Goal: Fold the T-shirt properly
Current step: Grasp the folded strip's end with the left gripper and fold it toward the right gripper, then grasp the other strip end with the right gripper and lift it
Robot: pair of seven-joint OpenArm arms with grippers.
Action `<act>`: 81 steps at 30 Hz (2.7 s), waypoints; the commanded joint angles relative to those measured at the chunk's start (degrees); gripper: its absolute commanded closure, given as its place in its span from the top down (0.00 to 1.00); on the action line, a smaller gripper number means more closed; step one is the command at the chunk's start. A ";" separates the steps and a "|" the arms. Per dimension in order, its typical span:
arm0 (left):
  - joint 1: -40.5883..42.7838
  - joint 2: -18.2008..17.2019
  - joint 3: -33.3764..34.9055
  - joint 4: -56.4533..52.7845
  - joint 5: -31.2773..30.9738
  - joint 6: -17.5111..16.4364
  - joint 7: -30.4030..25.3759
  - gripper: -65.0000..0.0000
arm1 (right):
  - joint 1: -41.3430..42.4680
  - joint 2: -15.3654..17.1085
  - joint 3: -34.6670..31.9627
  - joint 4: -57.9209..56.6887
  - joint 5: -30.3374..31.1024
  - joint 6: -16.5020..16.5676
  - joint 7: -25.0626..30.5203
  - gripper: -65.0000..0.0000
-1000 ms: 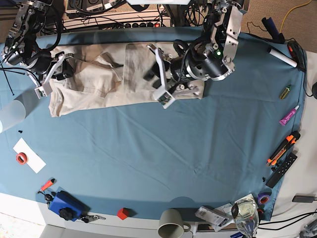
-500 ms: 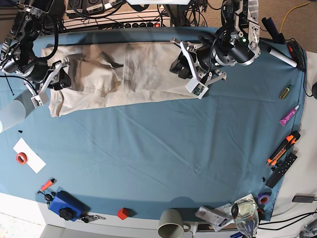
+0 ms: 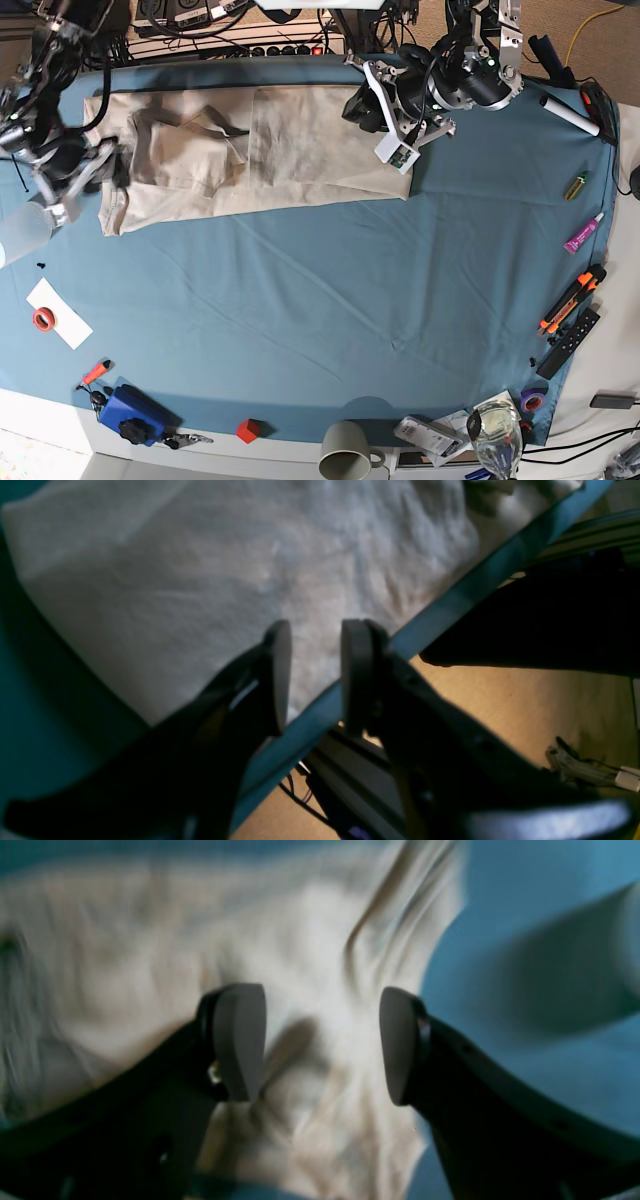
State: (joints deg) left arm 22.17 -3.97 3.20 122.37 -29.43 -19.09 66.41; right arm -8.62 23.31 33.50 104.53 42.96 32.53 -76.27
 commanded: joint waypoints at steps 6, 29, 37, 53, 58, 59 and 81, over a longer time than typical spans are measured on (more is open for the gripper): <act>0.07 0.17 0.00 1.20 -1.05 -0.42 -0.83 0.25 | 1.64 1.29 6.75 -1.25 0.35 -0.15 3.15 0.55; 0.04 0.15 0.00 1.20 -1.07 -0.39 -0.85 0.25 | 2.32 1.46 6.64 -23.28 2.93 7.47 2.73 0.55; 0.02 0.15 0.00 1.20 -1.40 -0.42 -0.87 0.25 | 3.39 1.25 6.58 -25.20 0.52 7.47 1.79 0.55; -0.13 0.15 0.00 1.20 -2.34 -0.42 -0.90 0.25 | 2.93 1.11 -7.04 -37.51 14.34 7.47 -3.73 0.54; -0.13 0.15 0.00 1.20 -2.34 -0.42 -0.90 0.25 | 3.10 1.14 -8.09 -37.44 16.37 7.47 -3.73 0.20; -0.13 0.15 0.00 1.20 -2.34 -0.42 -0.87 0.25 | 3.26 1.14 -7.67 -37.35 16.37 7.47 -3.73 0.12; 2.03 0.11 -0.92 5.88 4.17 2.38 -0.96 0.16 | 14.62 0.96 -1.95 -29.64 8.50 7.47 -3.73 0.00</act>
State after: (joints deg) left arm 24.38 -3.97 2.35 127.02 -24.56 -16.84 66.48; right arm 4.89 22.83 31.33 73.84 49.71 39.64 -80.97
